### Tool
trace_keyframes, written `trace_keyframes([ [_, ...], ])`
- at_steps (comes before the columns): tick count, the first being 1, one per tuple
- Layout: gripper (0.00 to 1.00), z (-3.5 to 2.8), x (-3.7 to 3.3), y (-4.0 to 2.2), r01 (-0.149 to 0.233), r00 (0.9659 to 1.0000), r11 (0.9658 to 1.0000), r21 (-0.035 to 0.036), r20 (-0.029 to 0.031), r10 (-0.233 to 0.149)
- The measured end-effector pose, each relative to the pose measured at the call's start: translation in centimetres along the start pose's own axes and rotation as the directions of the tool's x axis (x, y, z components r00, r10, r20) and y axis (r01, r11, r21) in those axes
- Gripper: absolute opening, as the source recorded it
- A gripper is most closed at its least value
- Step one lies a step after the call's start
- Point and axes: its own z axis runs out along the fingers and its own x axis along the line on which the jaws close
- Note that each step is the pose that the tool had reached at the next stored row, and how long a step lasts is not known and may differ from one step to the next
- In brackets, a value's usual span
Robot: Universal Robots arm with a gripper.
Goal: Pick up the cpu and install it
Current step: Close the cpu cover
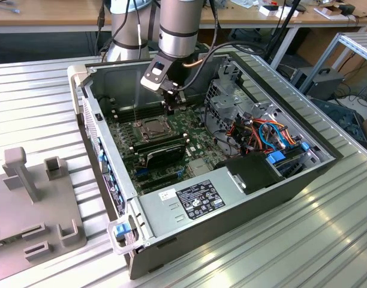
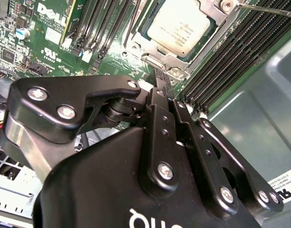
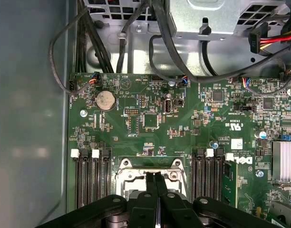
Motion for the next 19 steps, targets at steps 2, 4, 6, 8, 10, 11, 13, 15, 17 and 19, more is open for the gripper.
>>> trace_keyframes([
  [2,0.11,0.0,0.0,-0.01,0.0,1.0,1.0,0.0,-0.0001,0.0],
  [4,0.11,0.01,0.0,-0.02,0.0,1.0,1.0,0.0,-0.0002,0.0],
  [6,0.11,0.04,0.01,-0.02,0.0,1.0,1.0,0.0083,-0.0006,0.0],
  [8,0.11,0.08,0.01,-0.02,0.001,1.0,0.9996,0.0274,-0.0003,-0.001],
  [10,0.11,0.07,0.0,-0.03,0.001,1.0,0.9994,0.0335,0.0,-0.001],
  [11,0.11,0.08,0.0,-0.03,0.001,1.0,0.9994,0.0337,-0.0001,-0.001],
  [13,0.11,0.09,0.01,-0.02,0.001,1.0,0.9994,0.0338,-0.0003,-0.001],
  [15,0.11,0.08,0.01,-0.08,0.002,1.0,0.9994,0.0338,-0.0001,-0.002],
  [17,0.11,0.09,0.01,-0.42,0.002,1.0,0.9994,0.0336,-0.0003,-0.002],
  [19,0.11,0.09,0.01,-1.21,0.002,1.0,0.9994,0.0337,-0.0001,-0.002],
])
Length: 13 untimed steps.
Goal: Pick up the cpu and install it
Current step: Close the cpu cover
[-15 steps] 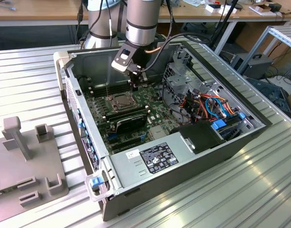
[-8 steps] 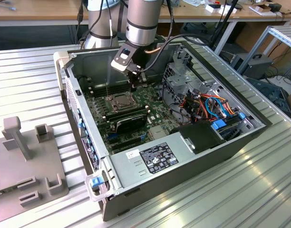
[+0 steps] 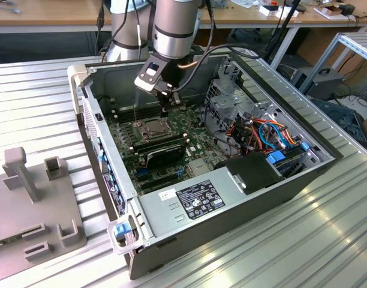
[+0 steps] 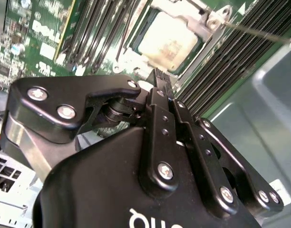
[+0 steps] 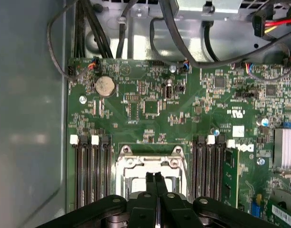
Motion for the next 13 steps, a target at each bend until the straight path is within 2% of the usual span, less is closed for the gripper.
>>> trace_keyframes([
  [1,0.11,0.03,0.0,-0.47,0.0,1.0,1.0,0.0,0.0001,0.0],
  [5,0.11,0.12,0.01,-1.65,0.0,1.0,1.0,0.0001,0.0003,0.0],
  [13,0.11,0.34,0.03,-3.68,0.0,1.0,1.0,0.0,0.0045,0.0],
])
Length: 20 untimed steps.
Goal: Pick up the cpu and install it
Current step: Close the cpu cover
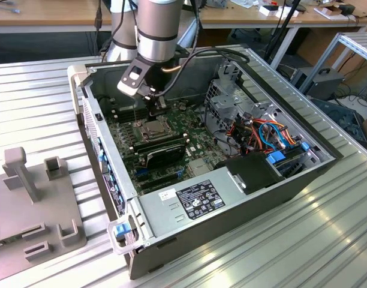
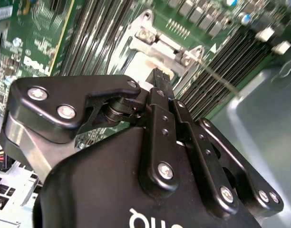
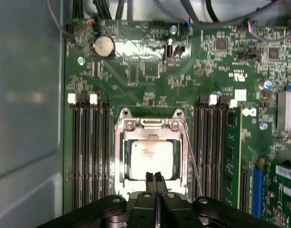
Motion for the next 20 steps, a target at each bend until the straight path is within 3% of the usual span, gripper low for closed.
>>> trace_keyframes([
  [2,0.11,0.04,0.0,-0.33,0.0,1.0,1.0,0.0001,0.0018,0.0],
  [16,0.11,0.07,-0.01,-0.34,0.001,1.0,1.0,0.0096,0.0019,-0.001],
  [20,0.11,0.4,-0.19,-0.42,0.0,1.0,1.0,0.0096,0.002,0.0],
])
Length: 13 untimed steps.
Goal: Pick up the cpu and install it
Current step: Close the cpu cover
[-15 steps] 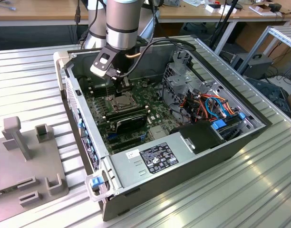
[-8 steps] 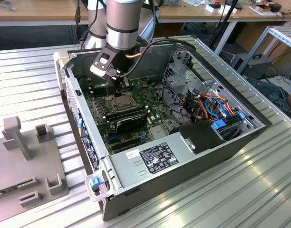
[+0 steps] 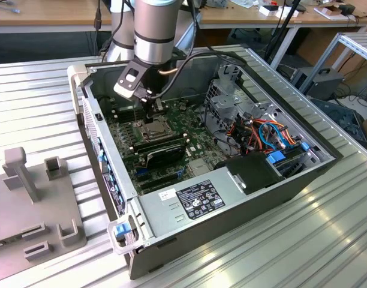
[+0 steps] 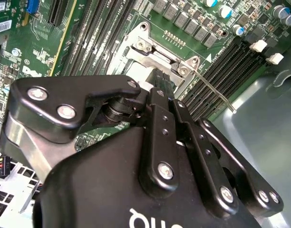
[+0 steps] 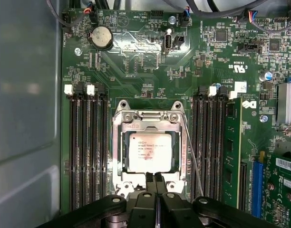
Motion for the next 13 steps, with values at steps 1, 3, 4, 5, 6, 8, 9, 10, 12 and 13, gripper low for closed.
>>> trace_keyframes([
  [1,0.11,0.18,0.0,-0.06,0.0,1.0,1.0,0.0,-0.0002,0.0],
  [3,0.11,0.58,0.02,-0.19,0.0,1.0,1.0,0.0,-0.0001,0.0],
  [4,0.11,0.96,0.04,-0.35,0.0,1.0,1.0,0.0,-0.0001,0.0],
  [5,0.11,1.29,0.06,-0.49,0.0,1.0,1.0,0.0,0.0,0.0],
  [6,0.11,1.61,0.08,-0.62,0.0,1.0,1.0,0.0001,0.0005,0.0],
  [8,0.11,1.87,0.08,-0.94,0.0,1.0,1.0,0.0001,0.0008,0.0],
  [9,0.11,1.89,0.08,-0.95,0.0,1.0,1.0,0.0001,0.0008,0.0],
  [10,0.11,1.94,0.09,-0.98,0.0,1.0,1.0,0.0,0.0009,0.0],
  [12,0.11,2.0,0.1,-1.03,0.0,1.0,1.0,0.0,0.0009,0.0],
  [13,0.11,2.06,0.1,-1.08,0.0,1.0,1.0,0.0,0.001,0.0],
])
